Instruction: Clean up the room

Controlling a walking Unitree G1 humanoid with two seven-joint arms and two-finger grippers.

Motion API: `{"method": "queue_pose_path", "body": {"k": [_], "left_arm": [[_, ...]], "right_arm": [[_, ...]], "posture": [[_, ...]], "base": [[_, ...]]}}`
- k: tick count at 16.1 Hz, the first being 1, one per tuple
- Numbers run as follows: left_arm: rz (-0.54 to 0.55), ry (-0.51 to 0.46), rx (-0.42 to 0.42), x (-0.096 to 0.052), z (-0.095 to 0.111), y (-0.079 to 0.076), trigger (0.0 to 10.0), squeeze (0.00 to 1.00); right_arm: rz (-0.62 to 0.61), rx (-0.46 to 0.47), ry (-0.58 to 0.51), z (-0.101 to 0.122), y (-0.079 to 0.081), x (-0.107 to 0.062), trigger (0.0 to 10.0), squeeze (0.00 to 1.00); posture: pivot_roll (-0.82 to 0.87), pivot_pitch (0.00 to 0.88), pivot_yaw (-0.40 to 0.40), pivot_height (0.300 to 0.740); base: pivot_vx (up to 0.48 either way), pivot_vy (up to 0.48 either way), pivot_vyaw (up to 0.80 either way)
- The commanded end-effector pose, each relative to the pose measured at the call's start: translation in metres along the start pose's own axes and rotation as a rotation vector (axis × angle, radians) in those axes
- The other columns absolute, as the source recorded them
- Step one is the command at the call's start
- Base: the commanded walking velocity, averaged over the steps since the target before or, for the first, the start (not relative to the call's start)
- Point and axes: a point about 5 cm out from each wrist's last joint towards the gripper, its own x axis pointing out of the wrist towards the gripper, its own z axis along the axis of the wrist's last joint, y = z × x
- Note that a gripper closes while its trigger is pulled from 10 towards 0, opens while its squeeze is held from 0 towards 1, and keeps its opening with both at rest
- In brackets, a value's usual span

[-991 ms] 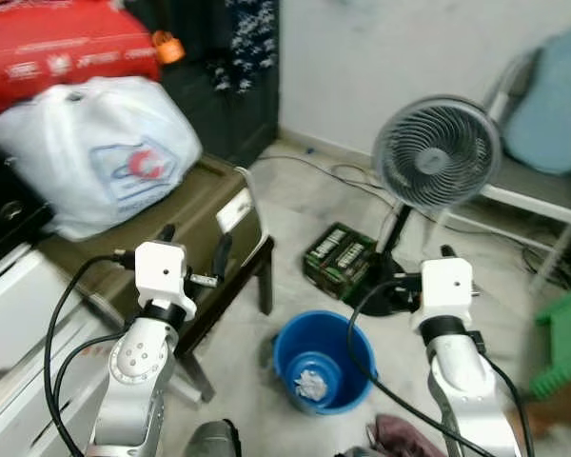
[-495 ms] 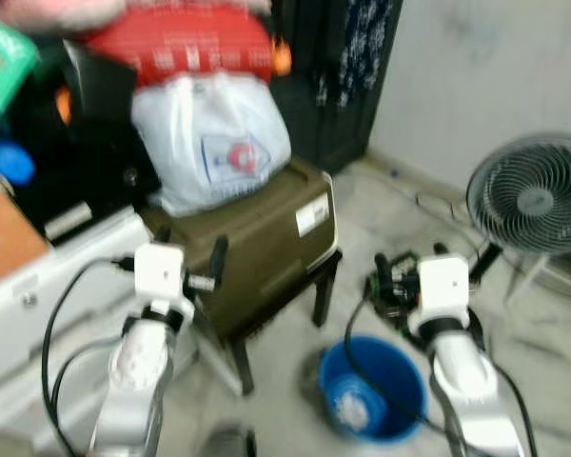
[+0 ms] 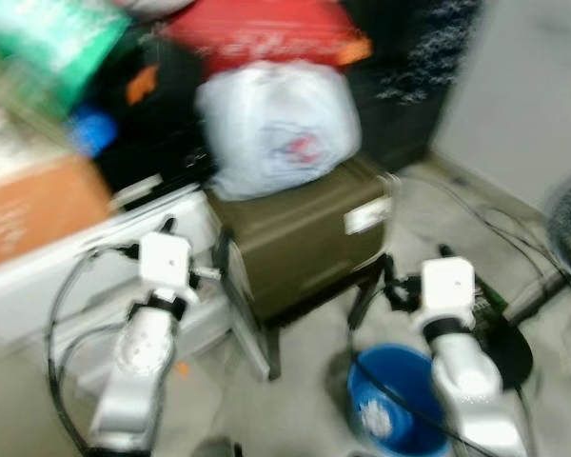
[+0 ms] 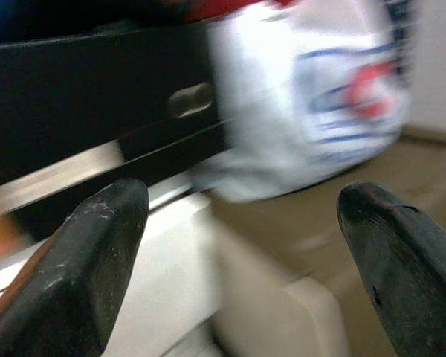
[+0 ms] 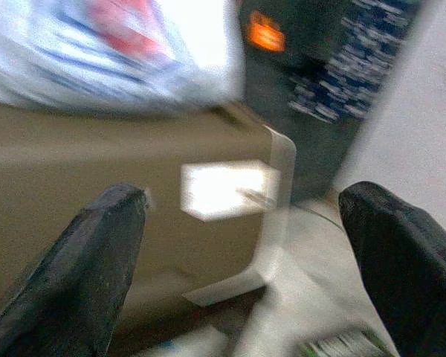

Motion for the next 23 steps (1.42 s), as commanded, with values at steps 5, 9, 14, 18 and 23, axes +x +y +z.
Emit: {"method": "queue_pose_path", "body": {"k": [5, 9, 14, 18, 23], "left_arm": [[0.029, 0.026, 0.034, -0.012, -0.003, 0.007, 10.0, 0.0], [0.034, 0.046, 0.03, -0.007, -0.008, 0.007, 10.0, 0.0], [0.026, 0.038, 0.039, -0.004, -0.005, 0.004, 10.0, 0.0], [0.023, 0.033, 0.065, -0.008, 0.0, 0.005, 10.0, 0.0], [0.073, 0.079, 0.093, -0.028, -0.008, 0.015, 10.0, 0.0]], "right_arm": [[-0.01, 0.001, 0.0, -0.001, -0.008, -0.005, 10.0, 0.0], [0.007, 0.004, 0.007, -0.005, -0.005, -0.001, 10.0, 0.0], [-0.012, 0.029, 0.018, -0.006, -0.007, 0.0, 10.0, 0.0], [-0.047, 0.034, -0.003, 0.002, -0.013, -0.006, 10.0, 0.0], [-0.045, 0.004, 0.039, -0.006, -0.02, -0.023, 10.0, 0.0]], "posture": [[-0.02, 0.0, 0.018, 0.74], [-0.02, 0.0, 0.021, 0.74], [-0.03, 0.0, 0.03, 0.74], [-0.02, 0.0, 0.025, 0.74], [-0.02, 0.0, 0.022, 0.74]], "base": [[0.0, 0.0, 0.79], [0.0, 0.0, 0.79], [0.0, 0.0, 0.79], [0.0, 0.0, 0.52], [0.0, 0.0, 0.47]]}}
